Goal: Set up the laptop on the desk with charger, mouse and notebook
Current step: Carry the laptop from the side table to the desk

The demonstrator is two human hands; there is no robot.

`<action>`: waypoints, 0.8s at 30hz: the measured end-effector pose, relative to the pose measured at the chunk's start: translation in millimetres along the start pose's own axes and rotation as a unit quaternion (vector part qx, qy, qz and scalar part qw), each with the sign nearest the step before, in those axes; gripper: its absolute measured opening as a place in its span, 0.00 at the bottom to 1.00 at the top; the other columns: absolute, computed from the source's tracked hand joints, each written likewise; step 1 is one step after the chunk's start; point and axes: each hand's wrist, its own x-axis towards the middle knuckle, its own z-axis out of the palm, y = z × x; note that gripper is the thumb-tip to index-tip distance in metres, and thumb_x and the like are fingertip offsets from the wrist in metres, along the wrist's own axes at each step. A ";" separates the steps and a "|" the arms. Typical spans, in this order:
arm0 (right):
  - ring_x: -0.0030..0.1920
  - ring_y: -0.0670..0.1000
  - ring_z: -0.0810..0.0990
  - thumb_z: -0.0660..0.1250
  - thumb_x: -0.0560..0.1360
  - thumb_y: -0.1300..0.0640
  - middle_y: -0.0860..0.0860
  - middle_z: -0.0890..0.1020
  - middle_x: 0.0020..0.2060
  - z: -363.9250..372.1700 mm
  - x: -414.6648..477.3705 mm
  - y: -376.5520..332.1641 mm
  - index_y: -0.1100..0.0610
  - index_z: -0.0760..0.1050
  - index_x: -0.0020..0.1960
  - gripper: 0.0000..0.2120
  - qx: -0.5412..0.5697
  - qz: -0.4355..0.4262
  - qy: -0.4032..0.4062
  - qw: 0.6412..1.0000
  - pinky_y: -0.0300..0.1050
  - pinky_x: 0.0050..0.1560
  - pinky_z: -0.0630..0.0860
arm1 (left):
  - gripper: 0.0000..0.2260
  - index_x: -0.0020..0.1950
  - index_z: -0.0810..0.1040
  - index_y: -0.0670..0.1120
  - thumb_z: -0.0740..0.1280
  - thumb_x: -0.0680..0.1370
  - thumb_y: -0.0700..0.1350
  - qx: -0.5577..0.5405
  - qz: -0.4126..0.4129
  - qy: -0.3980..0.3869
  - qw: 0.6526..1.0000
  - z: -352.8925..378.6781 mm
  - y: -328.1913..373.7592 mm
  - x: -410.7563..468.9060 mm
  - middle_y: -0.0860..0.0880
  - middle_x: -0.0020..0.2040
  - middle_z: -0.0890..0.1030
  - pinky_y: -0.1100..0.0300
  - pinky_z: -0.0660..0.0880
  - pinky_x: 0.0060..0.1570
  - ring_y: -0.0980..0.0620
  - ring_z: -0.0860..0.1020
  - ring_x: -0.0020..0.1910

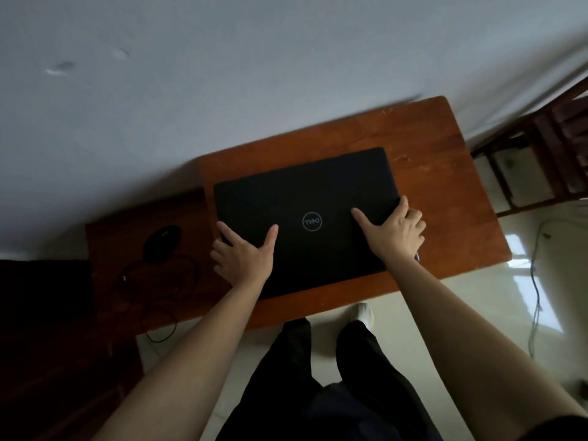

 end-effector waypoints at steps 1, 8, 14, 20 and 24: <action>0.71 0.64 0.64 0.60 0.62 0.18 0.60 0.65 0.72 -0.2 0.5 0.1 0.52 0.52 0.80 0.58 0.005 0.005 -0.001 1.000 0.63 0.69 0.63 | 0.52 0.79 0.44 0.52 0.58 0.65 0.79 -0.004 0.000 -0.004 1.000 0.0 0.1 -1.1 0.40 0.74 0.60 0.41 0.66 0.64 0.38 0.62 0.69; 0.69 0.63 0.68 0.72 0.54 0.21 0.58 0.70 0.67 -21.9 14.4 -1.0 0.53 0.64 0.72 0.57 0.056 0.052 -0.071 0.995 0.61 0.66 0.71 | 0.58 0.77 0.49 0.57 0.74 0.56 0.73 -0.116 -0.075 -0.090 0.986 -18.2 -1.1 18.6 0.41 0.75 0.59 0.37 0.69 0.64 0.38 0.61 0.72; 0.53 0.57 0.81 0.68 0.44 0.16 0.54 0.80 0.54 -38.2 -3.2 6.5 0.57 0.74 0.60 0.58 0.058 0.092 -0.120 0.987 0.51 0.45 0.81 | 0.53 0.70 0.64 0.48 0.72 0.54 0.75 -0.150 -0.106 -0.095 0.978 -34.9 -2.2 21.9 0.44 0.67 0.74 0.43 0.74 0.59 0.39 0.74 0.64; 0.40 0.52 0.82 0.72 0.41 0.19 0.49 0.82 0.40 -47.3 -37.9 52.9 0.54 0.76 0.45 0.47 0.165 0.185 -0.110 0.962 0.46 0.37 0.81 | 0.47 0.63 0.72 0.47 0.70 0.54 0.77 -0.118 -0.068 -0.083 0.987 -41.4 21.3 4.5 0.45 0.59 0.79 0.45 0.76 0.54 0.40 0.79 0.56; 0.43 0.53 0.84 0.75 0.45 0.22 0.49 0.84 0.44 -75.7 -49.3 104.3 0.52 0.78 0.49 0.45 0.255 0.218 -0.064 0.940 0.52 0.48 0.84 | 0.44 0.58 0.75 0.48 0.66 0.54 0.79 -0.107 0.031 -0.107 0.988 -36.6 64.9 -34.4 0.47 0.54 0.81 0.46 0.77 0.53 0.41 0.80 0.52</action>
